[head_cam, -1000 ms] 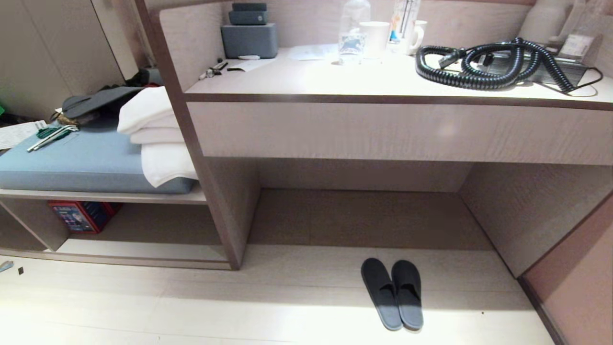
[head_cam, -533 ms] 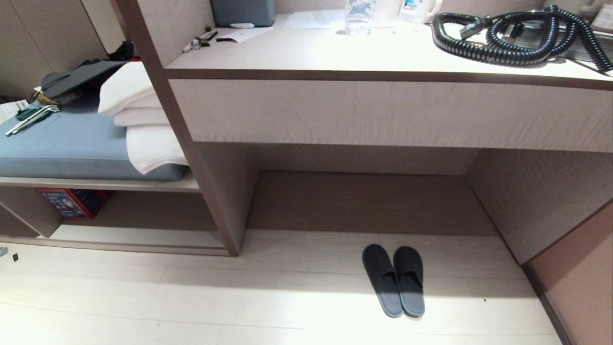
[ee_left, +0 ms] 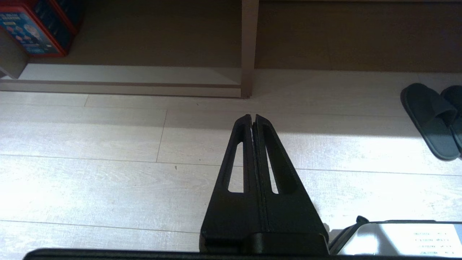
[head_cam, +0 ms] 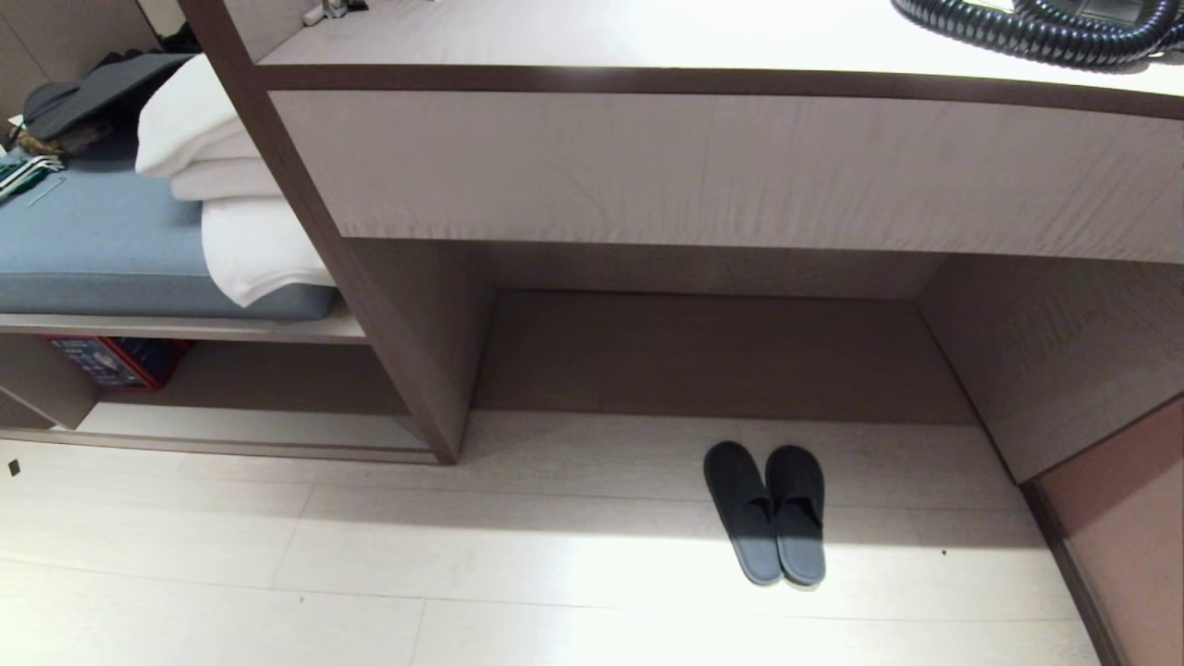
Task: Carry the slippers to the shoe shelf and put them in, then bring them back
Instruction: Pick up the slippers on the floor
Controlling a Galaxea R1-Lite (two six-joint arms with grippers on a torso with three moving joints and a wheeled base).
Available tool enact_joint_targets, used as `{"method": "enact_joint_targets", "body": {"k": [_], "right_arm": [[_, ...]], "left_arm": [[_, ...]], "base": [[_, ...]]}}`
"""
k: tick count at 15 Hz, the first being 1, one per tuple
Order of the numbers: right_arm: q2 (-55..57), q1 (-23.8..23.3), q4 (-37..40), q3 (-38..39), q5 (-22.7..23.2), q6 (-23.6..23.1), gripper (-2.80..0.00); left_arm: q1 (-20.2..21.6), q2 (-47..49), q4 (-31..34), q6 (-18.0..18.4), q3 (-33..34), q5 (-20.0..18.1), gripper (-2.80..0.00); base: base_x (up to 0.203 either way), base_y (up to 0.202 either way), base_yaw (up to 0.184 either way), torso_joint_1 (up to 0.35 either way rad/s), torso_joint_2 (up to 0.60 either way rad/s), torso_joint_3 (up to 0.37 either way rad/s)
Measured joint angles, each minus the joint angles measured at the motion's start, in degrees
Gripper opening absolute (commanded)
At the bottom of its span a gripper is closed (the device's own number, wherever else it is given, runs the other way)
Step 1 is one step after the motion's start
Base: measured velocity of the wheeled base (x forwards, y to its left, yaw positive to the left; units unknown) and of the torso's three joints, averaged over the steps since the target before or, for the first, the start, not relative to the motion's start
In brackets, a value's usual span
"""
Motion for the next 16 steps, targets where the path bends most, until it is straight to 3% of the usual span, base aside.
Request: {"method": "enact_joint_targets", "body": {"k": [16], "right_arm": [[0.00, 0.00, 0.00, -0.01, 0.02, -0.02, -2.80]], "left_arm": [[0.00, 0.00, 0.00, 0.02, 0.00, 0.00, -2.80]], "base": [[0.000, 0.000, 0.000, 0.001, 0.00, -0.198]]}}
